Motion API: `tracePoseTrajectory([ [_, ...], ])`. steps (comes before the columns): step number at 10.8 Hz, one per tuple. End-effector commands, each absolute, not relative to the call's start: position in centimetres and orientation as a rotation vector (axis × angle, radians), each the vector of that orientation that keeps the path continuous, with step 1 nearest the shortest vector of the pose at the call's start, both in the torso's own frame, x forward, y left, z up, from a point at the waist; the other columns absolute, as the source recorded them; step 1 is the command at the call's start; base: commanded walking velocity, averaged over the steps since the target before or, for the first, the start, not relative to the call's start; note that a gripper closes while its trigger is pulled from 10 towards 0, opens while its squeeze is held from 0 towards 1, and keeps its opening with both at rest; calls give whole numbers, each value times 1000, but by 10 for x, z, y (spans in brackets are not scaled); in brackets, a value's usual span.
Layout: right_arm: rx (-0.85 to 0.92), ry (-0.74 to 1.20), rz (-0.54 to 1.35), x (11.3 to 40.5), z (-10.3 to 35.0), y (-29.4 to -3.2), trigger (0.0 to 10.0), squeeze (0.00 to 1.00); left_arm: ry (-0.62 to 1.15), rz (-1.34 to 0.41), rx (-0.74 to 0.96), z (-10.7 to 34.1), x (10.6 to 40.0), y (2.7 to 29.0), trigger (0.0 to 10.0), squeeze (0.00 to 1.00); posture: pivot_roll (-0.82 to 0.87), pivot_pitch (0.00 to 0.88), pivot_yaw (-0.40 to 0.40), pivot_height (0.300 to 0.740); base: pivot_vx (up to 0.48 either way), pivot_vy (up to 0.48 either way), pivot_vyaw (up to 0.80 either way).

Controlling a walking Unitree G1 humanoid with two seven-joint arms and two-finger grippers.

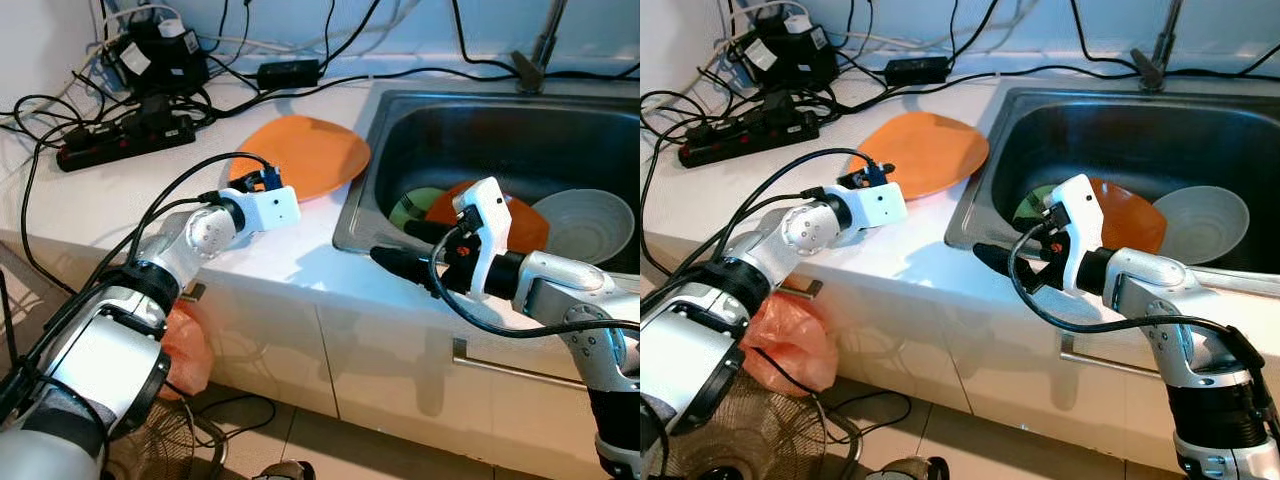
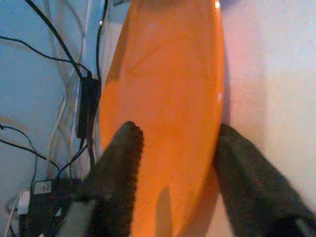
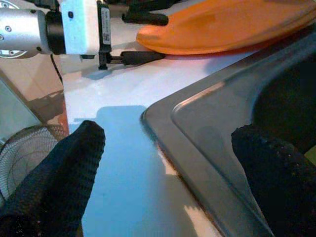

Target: Kitchen organization

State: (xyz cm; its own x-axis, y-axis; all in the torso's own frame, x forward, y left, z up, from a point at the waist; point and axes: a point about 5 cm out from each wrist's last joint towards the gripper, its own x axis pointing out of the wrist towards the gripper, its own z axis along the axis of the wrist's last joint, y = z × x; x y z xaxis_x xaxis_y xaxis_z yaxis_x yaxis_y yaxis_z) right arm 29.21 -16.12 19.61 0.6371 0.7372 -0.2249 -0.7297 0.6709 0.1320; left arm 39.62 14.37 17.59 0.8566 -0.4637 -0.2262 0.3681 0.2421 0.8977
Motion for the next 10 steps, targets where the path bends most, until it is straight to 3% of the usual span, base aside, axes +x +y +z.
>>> tracePoseTrajectory([
  [1,36,260,850,290,199,-158,10000,0,-17,-611,1221,160,392,146,0,0,60,136,162,740,0,0,0],
  [10,38,257,843,293,199,-158,10000,0,12,-650,1221,153,390,147,0,0,62,125,154,740,0,0,0],
])
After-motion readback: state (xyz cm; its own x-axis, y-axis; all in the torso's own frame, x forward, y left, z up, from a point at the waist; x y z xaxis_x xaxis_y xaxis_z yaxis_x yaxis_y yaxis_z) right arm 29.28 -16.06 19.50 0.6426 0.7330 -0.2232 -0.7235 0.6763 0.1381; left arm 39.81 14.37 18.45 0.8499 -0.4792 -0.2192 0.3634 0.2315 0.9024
